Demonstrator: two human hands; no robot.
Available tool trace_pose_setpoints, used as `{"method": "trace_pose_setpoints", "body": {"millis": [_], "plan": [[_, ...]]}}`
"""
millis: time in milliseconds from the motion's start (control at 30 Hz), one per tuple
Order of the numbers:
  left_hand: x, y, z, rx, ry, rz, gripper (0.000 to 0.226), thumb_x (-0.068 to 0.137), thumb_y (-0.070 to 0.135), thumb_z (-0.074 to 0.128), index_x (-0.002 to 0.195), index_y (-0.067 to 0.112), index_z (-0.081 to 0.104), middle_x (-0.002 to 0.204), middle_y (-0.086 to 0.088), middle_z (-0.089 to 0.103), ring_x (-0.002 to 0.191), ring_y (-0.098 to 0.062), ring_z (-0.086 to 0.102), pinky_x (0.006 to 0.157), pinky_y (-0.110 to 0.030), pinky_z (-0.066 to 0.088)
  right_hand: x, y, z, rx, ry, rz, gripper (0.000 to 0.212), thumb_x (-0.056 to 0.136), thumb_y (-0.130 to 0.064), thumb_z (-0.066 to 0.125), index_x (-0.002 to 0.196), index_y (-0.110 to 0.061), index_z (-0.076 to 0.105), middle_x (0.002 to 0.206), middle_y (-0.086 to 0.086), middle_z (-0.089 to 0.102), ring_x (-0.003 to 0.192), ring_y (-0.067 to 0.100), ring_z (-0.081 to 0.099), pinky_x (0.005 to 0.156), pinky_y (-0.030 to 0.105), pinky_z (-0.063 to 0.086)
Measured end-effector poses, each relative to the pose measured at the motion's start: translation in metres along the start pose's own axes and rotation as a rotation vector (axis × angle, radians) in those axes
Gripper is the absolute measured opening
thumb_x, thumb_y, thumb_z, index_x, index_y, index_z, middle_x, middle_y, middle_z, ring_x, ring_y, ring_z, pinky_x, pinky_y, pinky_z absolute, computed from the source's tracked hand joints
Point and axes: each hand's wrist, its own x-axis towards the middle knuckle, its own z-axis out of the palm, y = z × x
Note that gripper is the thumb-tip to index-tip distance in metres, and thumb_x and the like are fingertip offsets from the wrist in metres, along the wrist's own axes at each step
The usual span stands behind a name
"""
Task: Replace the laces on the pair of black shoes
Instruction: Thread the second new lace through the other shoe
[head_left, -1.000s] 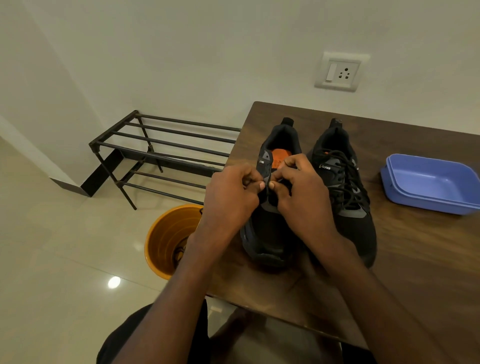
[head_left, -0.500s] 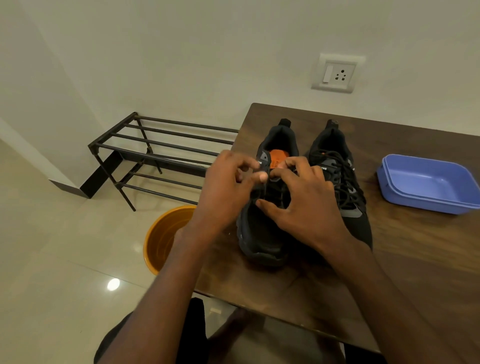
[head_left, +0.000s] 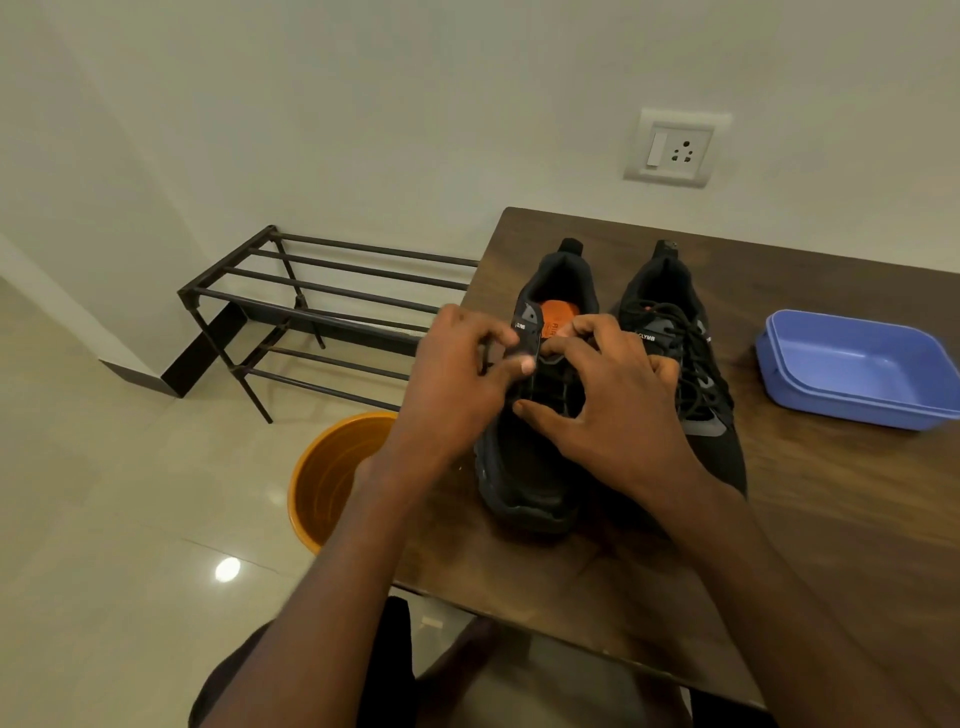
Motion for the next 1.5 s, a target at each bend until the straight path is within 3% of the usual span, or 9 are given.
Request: {"method": "trace_pose_setpoints", "body": {"millis": [100, 300, 500, 667, 867, 1067, 1167, 1300, 1500], "plan": [[0.000, 0.001, 0.003, 0.018, 0.008, 0.016, 0.016, 0.095, 0.014, 0.071, 0.088, 0.027, 0.065, 0.103, 0.010, 0.054, 0.090, 0.001, 0.054, 0.076, -0.011, 0.045, 0.000, 0.001, 0.000, -0.002, 0.001, 0.000, 0.062, 0.081, -0.070, 0.068, 0.132, -0.037, 0.056, 0.143, -0.012, 0.040, 0.131, 0.014, 0.040, 0.093, 0.035, 0.022], [0.004, 0.012, -0.017, -0.922, 0.210, -0.051, 0.025, 0.112, 0.018, 0.036, 0.112, 0.008, 0.058, 0.108, -0.011, 0.071, 0.100, -0.018, 0.067, 0.070, -0.025, 0.049, 0.000, 0.000, -0.004, 0.024, -0.034, 0.011, 0.065, 0.081, -0.071, 0.068, 0.136, -0.038, 0.054, 0.147, -0.012, 0.037, 0.136, 0.015, 0.037, 0.101, 0.038, 0.024], [0.001, 0.006, -0.010, -0.515, 0.148, -0.070, 0.028, 0.106, 0.037, 0.052, 0.110, 0.010, 0.059, 0.085, -0.006, 0.062, 0.075, -0.010, 0.061, 0.064, -0.020, 0.050, 0.001, 0.000, -0.003, 0.028, -0.029, 0.009, 0.065, 0.081, -0.070, 0.069, 0.136, -0.037, 0.055, 0.146, -0.012, 0.039, 0.136, 0.015, 0.038, 0.106, 0.041, 0.025], [-0.003, 0.004, 0.003, -0.005, -0.052, -0.040, 0.034, 0.086, 0.045, 0.079, 0.110, 0.024, 0.066, 0.106, 0.008, 0.057, 0.095, -0.004, 0.057, 0.074, -0.014, 0.044, 0.000, 0.002, 0.000, 0.026, -0.001, -0.003, 0.062, 0.082, -0.068, 0.068, 0.134, -0.035, 0.057, 0.143, -0.011, 0.042, 0.132, 0.015, 0.041, 0.099, 0.036, 0.023], [-0.003, 0.004, -0.002, -0.028, -0.041, 0.009, 0.016, 0.094, 0.024, 0.074, 0.082, 0.027, 0.065, 0.083, 0.012, 0.062, 0.076, 0.005, 0.060, 0.067, -0.013, 0.047, 0.001, 0.003, 0.000, 0.035, -0.010, 0.001, 0.063, 0.081, -0.069, 0.070, 0.133, -0.036, 0.057, 0.143, -0.012, 0.042, 0.133, 0.014, 0.041, 0.102, 0.037, 0.023], [0.005, 0.008, -0.023, -1.012, 0.238, -0.113, 0.008, 0.109, 0.020, 0.048, 0.106, 0.015, 0.055, 0.095, -0.011, 0.073, 0.095, -0.026, 0.073, 0.058, -0.025, 0.044, 0.001, 0.002, -0.005, 0.056, -0.036, 0.009, 0.065, 0.081, -0.070, 0.069, 0.136, -0.037, 0.056, 0.146, -0.012, 0.040, 0.136, 0.015, 0.039, 0.111, 0.045, 0.025], [0.004, 0.004, -0.017, -0.665, 0.194, -0.173, 0.025, 0.104, 0.024, 0.058, 0.125, 0.014, 0.050, 0.091, -0.005, 0.064, 0.077, -0.013, 0.065, 0.057, -0.022, 0.047, 0.001, 0.002, -0.004, 0.057, -0.040, 0.013, 0.065, 0.081, -0.070, 0.069, 0.135, -0.036, 0.056, 0.146, -0.012, 0.040, 0.137, 0.015, 0.039, 0.112, 0.046, 0.025], [-0.001, 0.004, 0.000, -0.092, -0.013, -0.051, 0.032, 0.092, 0.028, 0.076, 0.120, 0.024, 0.061, 0.109, 0.005, 0.056, 0.096, -0.005, 0.057, 0.078, -0.012, 0.047, 0.000, 0.003, -0.001, 0.054, -0.020, 0.006, 0.063, 0.081, -0.069, 0.069, 0.133, -0.036, 0.057, 0.144, -0.011, 0.041, 0.135, 0.015, 0.040, 0.109, 0.045, 0.026], [0.002, 0.000, -0.001, -0.096, 0.091, -0.043, 0.005, 0.102, 0.018, 0.062, 0.100, 0.020, 0.066, 0.101, 0.004, 0.064, 0.089, -0.004, 0.057, 0.078, -0.022, 0.049, 0.001, 0.004, -0.003, 0.055, -0.042, 0.012, 0.063, 0.081, -0.070, 0.069, 0.135, -0.038, 0.056, 0.146, -0.012, 0.040, 0.137, 0.015, 0.038, 0.114, 0.048, 0.025]]}}
